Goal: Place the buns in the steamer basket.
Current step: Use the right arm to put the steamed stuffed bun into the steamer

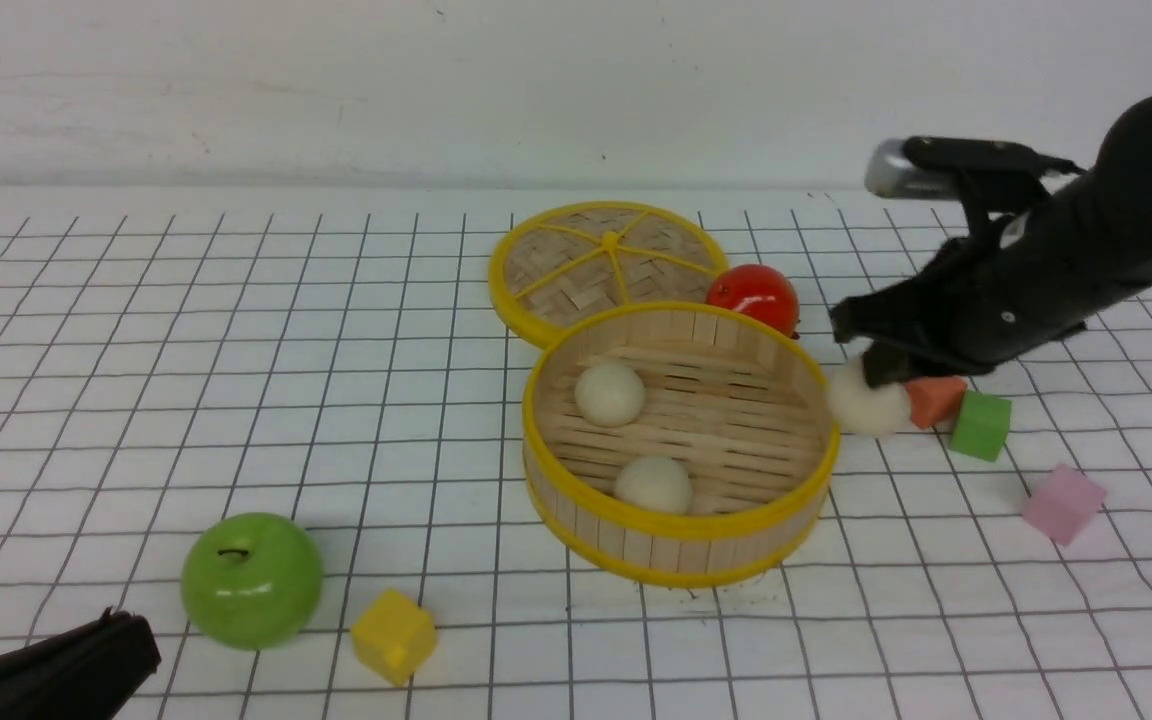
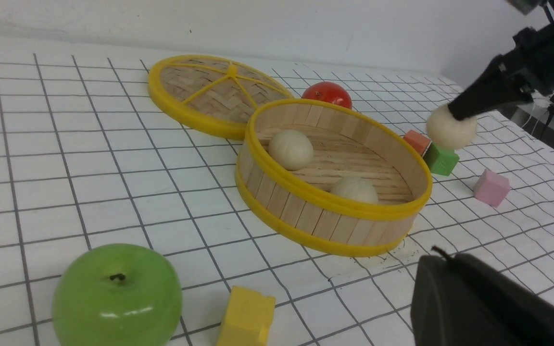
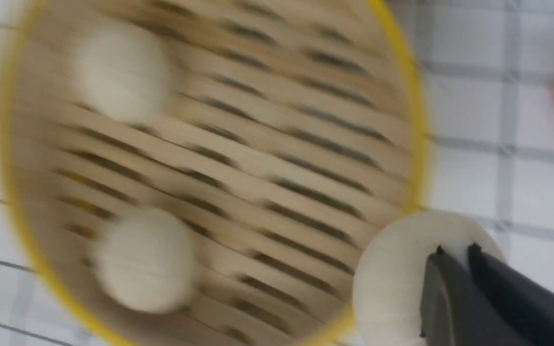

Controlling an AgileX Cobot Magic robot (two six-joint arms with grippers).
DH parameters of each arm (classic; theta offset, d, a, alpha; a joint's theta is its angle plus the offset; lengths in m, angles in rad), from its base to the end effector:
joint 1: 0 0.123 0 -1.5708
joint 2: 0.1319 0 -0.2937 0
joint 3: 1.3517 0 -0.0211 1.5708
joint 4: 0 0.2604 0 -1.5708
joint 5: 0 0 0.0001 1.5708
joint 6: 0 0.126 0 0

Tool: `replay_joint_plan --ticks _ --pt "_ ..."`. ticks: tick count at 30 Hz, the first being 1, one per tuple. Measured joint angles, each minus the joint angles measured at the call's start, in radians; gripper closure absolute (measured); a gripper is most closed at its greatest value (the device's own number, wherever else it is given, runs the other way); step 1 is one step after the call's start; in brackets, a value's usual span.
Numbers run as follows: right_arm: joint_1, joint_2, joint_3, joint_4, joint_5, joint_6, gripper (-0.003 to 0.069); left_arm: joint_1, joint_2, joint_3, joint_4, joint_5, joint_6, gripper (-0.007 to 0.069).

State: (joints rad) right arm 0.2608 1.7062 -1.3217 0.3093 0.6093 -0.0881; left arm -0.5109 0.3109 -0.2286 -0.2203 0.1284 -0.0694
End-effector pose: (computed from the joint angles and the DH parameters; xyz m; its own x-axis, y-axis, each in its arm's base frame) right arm 0.3918 0.1273 0.2542 -0.7969 -0.0421 -0.6026 -0.2305 0.9433 0.2389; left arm 0.1029 -0.0617 0.2560 -0.2462 -0.1874 -0.9509 0.4621 0.8397 -0.2852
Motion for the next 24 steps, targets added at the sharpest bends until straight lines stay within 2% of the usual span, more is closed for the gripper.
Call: replay_joint_plan --ticks 6,9,12,13,15,16,17,18,19,20,22,24 --pt "0.051 0.088 0.000 0.120 -0.169 -0.015 0.0629 0.000 0.000 0.000 0.000 0.000 0.000 0.0608" --pt "0.075 0.164 0.000 0.140 -0.262 -0.017 0.0589 0.000 0.000 0.000 0.001 0.000 0.000 0.0606" --pt "0.087 0.219 0.002 0.143 -0.323 -0.018 0.0503 0.000 0.000 0.000 0.002 0.000 0.000 0.0604" --pt "0.088 0.238 0.003 0.143 -0.348 -0.019 0.0424 0.000 0.000 0.000 0.002 0.000 0.000 0.0603" --pt "0.088 0.242 0.003 0.140 -0.369 -0.020 0.0341 0.000 0.000 0.000 0.002 0.001 0.000 0.0600" --pt "0.088 0.242 0.003 0.141 -0.370 -0.020 0.0332 0.000 0.000 0.000 0.002 0.001 0.000 0.0600" --pt "0.088 0.239 0.003 0.135 -0.377 -0.020 0.0297 0.000 0.000 0.000 0.002 0.001 0.000 0.0598" --pt "0.088 0.219 0.003 0.119 -0.374 -0.021 0.0228 0.000 0.000 0.000 0.002 0.001 0.000 0.0596" --pt "0.088 0.219 0.003 0.117 -0.372 -0.021 0.0221 0.000 0.000 0.000 0.002 0.001 0.000 0.0596" --pt "0.088 0.181 0.003 0.102 -0.342 -0.021 0.0184 0.000 0.000 0.000 0.002 0.001 0.000 0.0595" --pt "0.088 0.113 0.003 0.079 -0.265 -0.021 0.0160 0.000 0.000 0.000 0.002 0.001 0.000 0.0592" --pt "0.088 0.005 0.003 0.029 -0.128 -0.010 0.0174 0.000 0.000 0.000 0.002 0.001 0.000 0.0588"
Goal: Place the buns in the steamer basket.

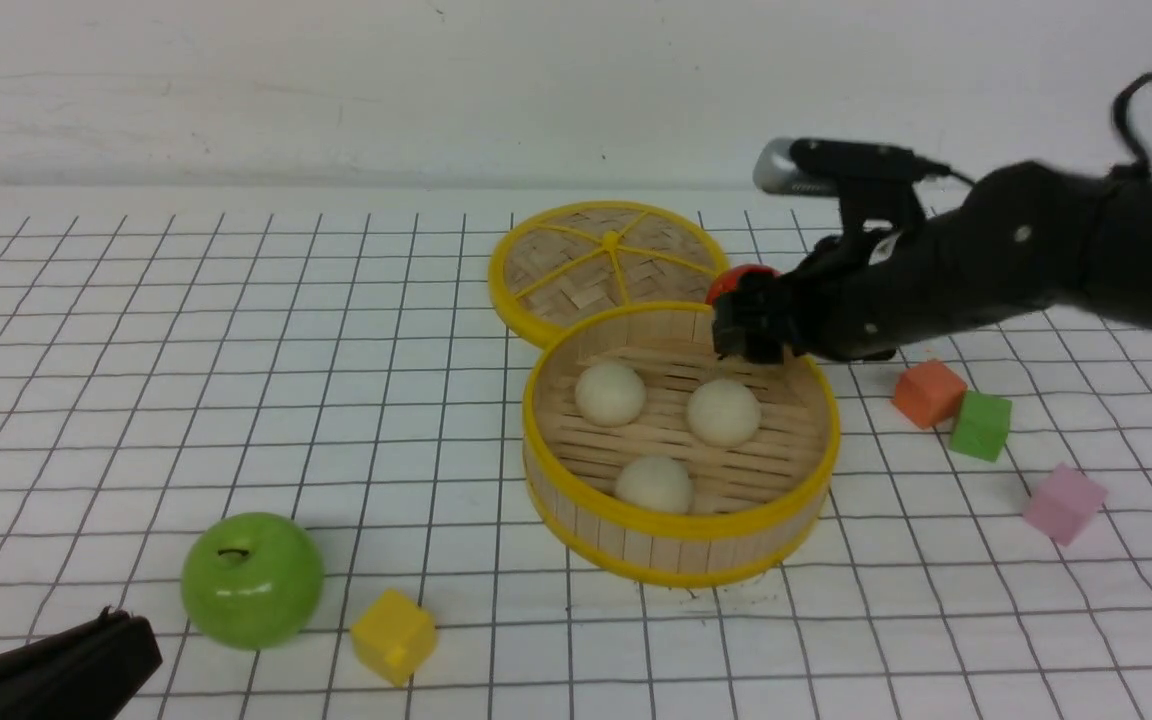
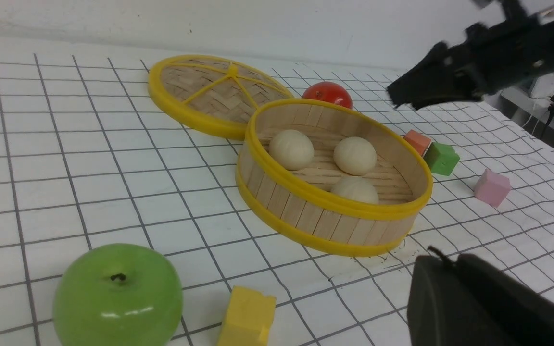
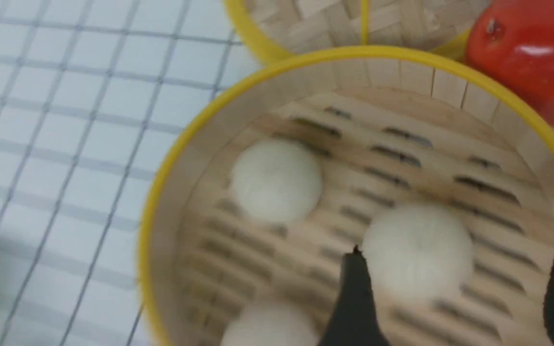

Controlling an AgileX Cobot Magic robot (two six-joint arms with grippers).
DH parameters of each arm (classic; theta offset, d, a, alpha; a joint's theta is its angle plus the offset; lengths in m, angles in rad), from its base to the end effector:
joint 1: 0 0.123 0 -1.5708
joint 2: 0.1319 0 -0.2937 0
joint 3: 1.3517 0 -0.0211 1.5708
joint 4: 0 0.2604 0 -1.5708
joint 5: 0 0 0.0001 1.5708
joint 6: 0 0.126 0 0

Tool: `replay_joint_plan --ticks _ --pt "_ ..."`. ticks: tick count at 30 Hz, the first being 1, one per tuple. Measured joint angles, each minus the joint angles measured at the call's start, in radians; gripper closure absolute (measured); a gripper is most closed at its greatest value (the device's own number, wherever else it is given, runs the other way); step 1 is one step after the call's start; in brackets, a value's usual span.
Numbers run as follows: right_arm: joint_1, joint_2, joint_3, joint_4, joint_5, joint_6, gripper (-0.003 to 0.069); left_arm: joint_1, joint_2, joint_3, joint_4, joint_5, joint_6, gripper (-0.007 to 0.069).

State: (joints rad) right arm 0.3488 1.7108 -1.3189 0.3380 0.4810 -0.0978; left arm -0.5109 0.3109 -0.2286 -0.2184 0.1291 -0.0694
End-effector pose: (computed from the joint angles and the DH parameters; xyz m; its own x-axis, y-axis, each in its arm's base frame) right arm 0.3915 0.1630 0.2619 -0.7251 -0.0504 -0.6868 -0.3012 0.9201 0.2505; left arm 0.1029 -0.0617 0.2559 -0.2459 -0.1855 -0.9514 0.4623 0.8402 -0.2833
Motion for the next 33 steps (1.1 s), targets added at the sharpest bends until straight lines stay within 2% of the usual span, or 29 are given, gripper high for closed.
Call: replay_joint_plan --ticks 1,2,5,7,8,9,11,16,21,25,27,30,31,32,33 --pt "0.000 -0.010 0.000 0.000 0.015 0.003 0.0176 0.000 0.000 0.000 0.000 0.000 0.000 0.0588" --pt "0.000 -0.090 0.001 -0.042 0.139 0.034 0.0217 0.000 0.000 0.000 0.000 0.000 0.000 0.0587" --pt "0.000 -0.210 0.033 -0.115 0.303 0.125 0.0330 0.000 0.000 0.000 0.000 0.000 0.000 0.0586" --pt "0.000 -0.297 0.089 -0.166 0.378 0.182 0.0442 0.000 0.000 0.000 0.000 0.000 0.000 0.0586" --pt "0.000 -0.314 0.102 -0.171 0.388 0.187 0.0466 0.000 0.000 0.000 0.000 0.000 0.000 0.0586" --pt "0.000 -0.394 0.164 -0.212 0.423 0.227 0.0572 0.000 0.000 0.000 0.000 0.000 0.000 0.0585" --pt "0.000 -0.486 0.230 -0.242 0.449 0.260 0.0656 0.000 0.000 0.000 0.001 0.000 0.000 0.0584" --pt "0.000 -0.649 0.325 -0.260 0.543 0.297 0.0680 0.000 0.000 0.000 0.001 0.000 0.000 0.0576" --pt "0.000 -0.817 0.359 -0.262 0.740 0.301 0.0678 0.000 0.000 0.000 0.001 0.000 0.000 0.0568" --pt "0.000 -0.896 0.359 -0.264 0.769 0.301 0.0678 0.000 0.000 0.000 0.001 0.000 0.000 0.0566" --pt "-0.003 -0.941 0.362 -0.286 0.769 0.298 0.0677 0.000 0.000 0.000 0.001 0.000 0.000 0.0564" --pt "-0.060 -1.042 0.426 -0.306 0.697 0.255 0.0678 0.000 0.000 0.000 0.001 0.000 0.000 0.0558" --pt "-0.104 -1.112 0.491 -0.298 0.612 0.218 0.0677 0.000 0.000 0.000 0.001 0.000 0.000 0.0556" --pt "-0.111 -1.124 0.504 -0.298 0.596 0.211 0.0677 0.000 0.000 0.000 0.001 0.000 0.000 0.0556" --pt "-0.164 -1.220 0.605 -0.288 0.477 0.161 0.0677 0.000 0.000 0.000 0.001 0.000 0.000 0.0554"
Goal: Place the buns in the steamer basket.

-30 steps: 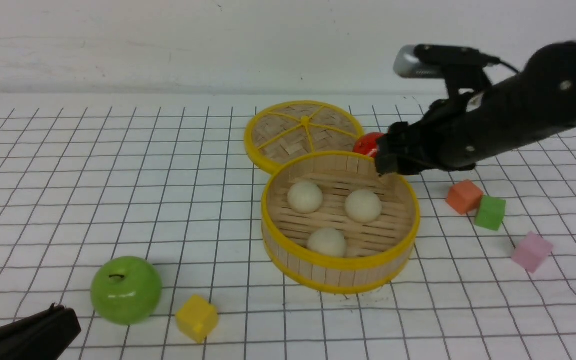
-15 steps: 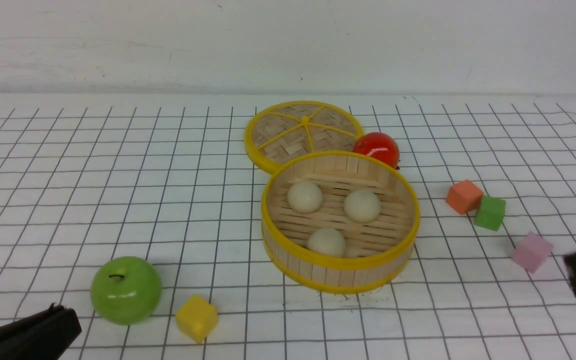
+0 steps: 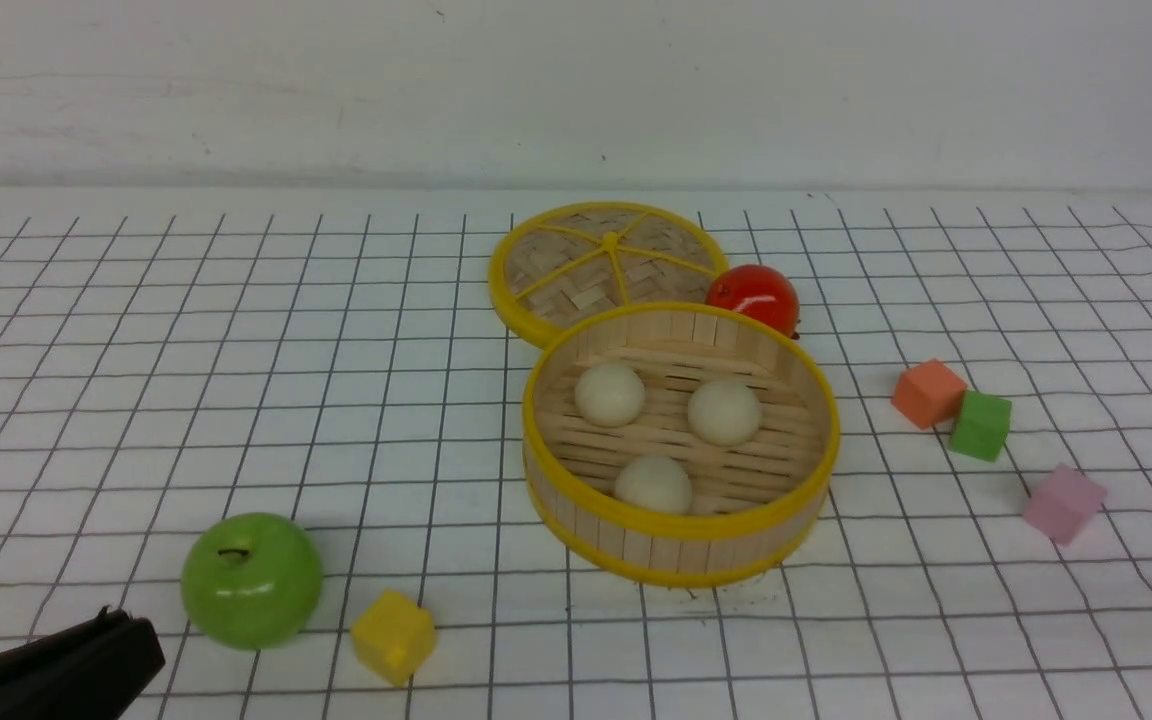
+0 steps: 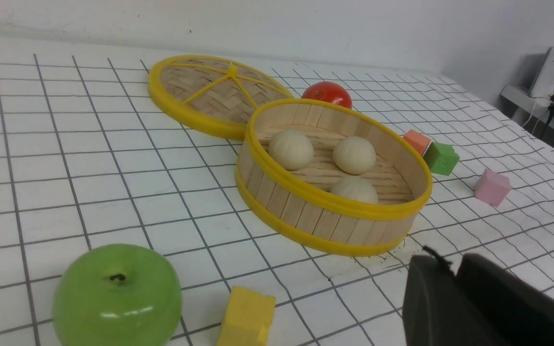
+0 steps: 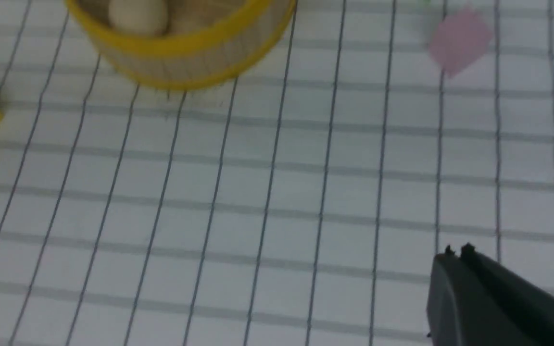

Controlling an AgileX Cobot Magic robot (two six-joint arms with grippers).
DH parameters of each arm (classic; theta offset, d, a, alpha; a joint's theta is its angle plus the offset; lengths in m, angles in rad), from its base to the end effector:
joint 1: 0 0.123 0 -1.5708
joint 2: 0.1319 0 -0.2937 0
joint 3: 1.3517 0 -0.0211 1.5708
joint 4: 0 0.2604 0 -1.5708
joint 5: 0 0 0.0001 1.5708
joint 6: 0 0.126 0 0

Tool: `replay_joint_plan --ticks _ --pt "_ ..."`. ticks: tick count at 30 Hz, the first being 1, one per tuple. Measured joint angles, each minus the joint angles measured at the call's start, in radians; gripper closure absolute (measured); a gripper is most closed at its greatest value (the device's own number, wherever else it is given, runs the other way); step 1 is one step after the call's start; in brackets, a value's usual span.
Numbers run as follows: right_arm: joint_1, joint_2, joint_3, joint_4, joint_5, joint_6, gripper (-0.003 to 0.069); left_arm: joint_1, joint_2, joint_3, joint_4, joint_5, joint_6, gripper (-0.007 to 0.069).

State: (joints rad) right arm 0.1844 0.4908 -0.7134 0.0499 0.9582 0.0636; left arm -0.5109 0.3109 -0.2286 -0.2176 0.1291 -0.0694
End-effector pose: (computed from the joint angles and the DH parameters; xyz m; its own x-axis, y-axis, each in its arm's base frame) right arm 0.1006 0.0240 0.3177 -0.6105 -0.0202 -0.7917 -0.1596 0.9823 0.0980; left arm 0.1029 -0.0617 0.2559 -0.2455 -0.1848 -0.9516 0.4624 0.8404 -0.2826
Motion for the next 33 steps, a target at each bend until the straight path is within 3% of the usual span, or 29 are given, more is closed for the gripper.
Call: replay_joint_plan --ticks 5,10,33 --pt "-0.122 -0.330 0.439 0.015 -0.395 -0.110 0.0676 0.000 0.000 0.000 0.000 0.000 0.000 0.0550" --pt "-0.151 -0.489 0.709 0.015 -0.559 -0.117 0.0676 0.000 0.000 0.000 0.000 0.000 0.000 0.0543" --pt "-0.154 -0.502 0.729 0.015 -0.563 -0.111 0.0669 0.000 -0.001 0.000 0.000 0.000 0.000 0.0533"
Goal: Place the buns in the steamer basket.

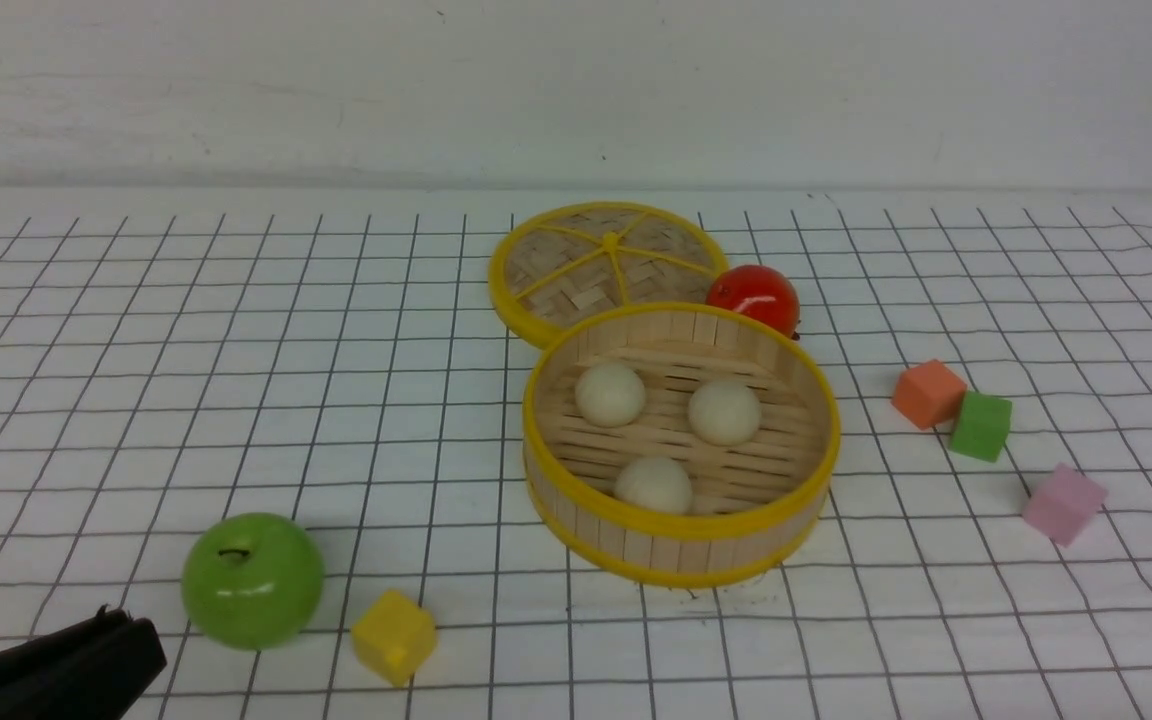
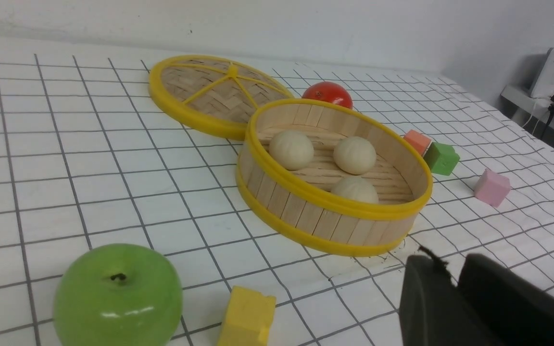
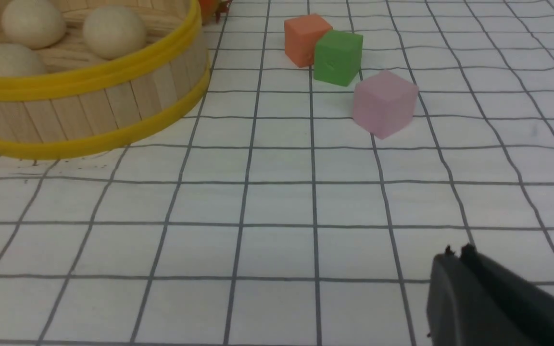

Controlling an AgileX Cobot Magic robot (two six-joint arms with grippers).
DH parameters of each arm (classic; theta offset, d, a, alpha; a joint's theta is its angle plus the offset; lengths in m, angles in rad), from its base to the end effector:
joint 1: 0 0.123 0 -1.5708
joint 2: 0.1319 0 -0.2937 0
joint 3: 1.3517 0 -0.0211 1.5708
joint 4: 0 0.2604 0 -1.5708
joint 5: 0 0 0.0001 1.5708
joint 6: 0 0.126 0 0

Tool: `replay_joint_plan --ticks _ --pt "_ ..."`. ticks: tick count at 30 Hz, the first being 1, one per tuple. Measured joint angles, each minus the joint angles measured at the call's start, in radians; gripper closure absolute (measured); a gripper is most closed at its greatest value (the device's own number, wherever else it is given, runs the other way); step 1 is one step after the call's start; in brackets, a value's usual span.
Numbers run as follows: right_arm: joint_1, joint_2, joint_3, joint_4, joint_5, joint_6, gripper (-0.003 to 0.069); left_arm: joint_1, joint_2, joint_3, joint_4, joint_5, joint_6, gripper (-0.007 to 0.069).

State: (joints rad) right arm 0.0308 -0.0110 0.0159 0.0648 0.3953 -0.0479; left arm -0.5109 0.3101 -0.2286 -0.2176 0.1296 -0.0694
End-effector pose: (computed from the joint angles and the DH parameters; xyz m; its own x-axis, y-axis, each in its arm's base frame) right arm 0.0859 0.0058 0.1621 -0.3077 0.0024 -0.9515 -0.0508 0.9985 0.0190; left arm 0.1028 -0.0617 0.2559 -0.2453 -0.1850 -0.9516 0.4626 0.8403 -0.2826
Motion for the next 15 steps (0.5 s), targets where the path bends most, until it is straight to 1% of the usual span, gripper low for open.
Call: replay_joint_plan --ticks 7,9,11,12,13,14,15 --pt "0.000 0.000 0.001 0.000 -0.003 0.000 0.0669 0.002 0.000 0.005 0.017 -0.007 0.000 0.0522" --pt "0.000 0.000 0.001 0.000 -0.003 0.000 0.0669 0.020 -0.005 0.022 0.032 -0.028 0.000 0.0522" --pt "0.000 0.000 0.001 0.000 -0.003 0.000 0.0669 0.086 -0.033 0.058 0.042 -0.062 -0.002 0.0529" --pt "0.000 0.000 0.001 0.000 -0.003 0.000 0.0669 0.144 -0.066 0.079 0.045 -0.074 -0.005 0.0548" --pt "0.000 0.000 0.001 0.000 -0.003 0.000 0.0669 0.144 -0.072 0.082 0.045 -0.076 -0.007 0.0548" --pt "0.000 0.000 0.001 0.000 -0.003 0.000 0.0669 0.218 -0.123 0.107 0.047 -0.074 -0.019 0.0588" --pt "0.000 0.000 0.001 0.000 -0.003 0.000 0.0669 0.247 -0.152 0.121 0.048 -0.066 -0.026 0.0608"
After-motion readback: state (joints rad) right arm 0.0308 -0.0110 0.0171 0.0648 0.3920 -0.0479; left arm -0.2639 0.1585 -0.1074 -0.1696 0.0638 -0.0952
